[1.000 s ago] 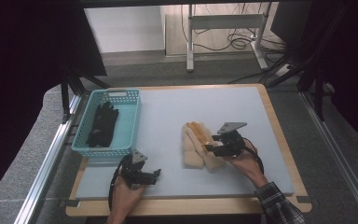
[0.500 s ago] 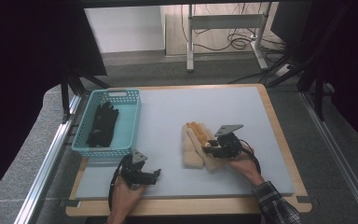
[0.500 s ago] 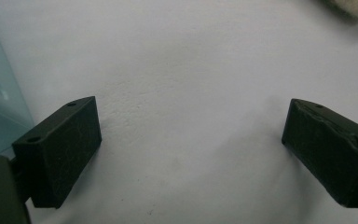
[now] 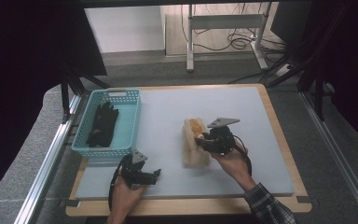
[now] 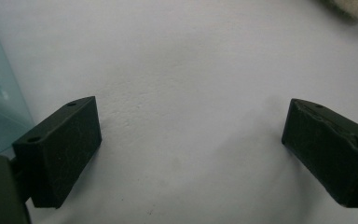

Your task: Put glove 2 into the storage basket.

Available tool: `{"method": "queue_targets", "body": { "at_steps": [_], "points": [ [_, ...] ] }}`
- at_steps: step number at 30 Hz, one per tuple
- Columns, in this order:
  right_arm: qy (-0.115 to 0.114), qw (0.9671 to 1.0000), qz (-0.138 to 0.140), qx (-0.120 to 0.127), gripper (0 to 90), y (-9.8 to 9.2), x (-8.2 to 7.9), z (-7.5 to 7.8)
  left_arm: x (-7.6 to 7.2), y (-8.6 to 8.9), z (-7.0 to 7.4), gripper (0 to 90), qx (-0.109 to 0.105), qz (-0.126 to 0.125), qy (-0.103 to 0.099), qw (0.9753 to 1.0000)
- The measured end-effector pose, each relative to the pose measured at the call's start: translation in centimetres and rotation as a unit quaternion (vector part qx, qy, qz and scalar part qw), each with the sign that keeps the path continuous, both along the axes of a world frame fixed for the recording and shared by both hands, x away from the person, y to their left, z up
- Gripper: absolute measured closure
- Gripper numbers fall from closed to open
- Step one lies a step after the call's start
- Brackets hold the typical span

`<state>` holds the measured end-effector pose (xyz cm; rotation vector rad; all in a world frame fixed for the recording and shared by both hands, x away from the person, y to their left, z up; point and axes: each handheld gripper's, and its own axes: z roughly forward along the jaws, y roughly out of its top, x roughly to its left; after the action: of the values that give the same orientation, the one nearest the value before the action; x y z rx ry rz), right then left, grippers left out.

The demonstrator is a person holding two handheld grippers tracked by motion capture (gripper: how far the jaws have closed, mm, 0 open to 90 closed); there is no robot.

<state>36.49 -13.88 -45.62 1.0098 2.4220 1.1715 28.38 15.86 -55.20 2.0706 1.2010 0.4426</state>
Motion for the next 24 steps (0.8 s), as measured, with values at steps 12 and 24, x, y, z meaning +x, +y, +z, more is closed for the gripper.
{"method": "queue_targets", "body": {
  "at_steps": [12, 24],
  "points": [
    [0.031, 0.9983, -0.046, -0.019, 50.5, 2.6, 2.0, -4.0, 0.0, 0.0, 0.0, 4.9, 0.001, 0.000, 0.001, 1.0000],
    [0.009, 0.9999, -0.006, -0.005, 72.1, -2.7, 0.9, -2.6, 0.0, 0.0, 0.0, 4.9, 0.002, 0.000, 0.000, 1.0000]
  ]
}}
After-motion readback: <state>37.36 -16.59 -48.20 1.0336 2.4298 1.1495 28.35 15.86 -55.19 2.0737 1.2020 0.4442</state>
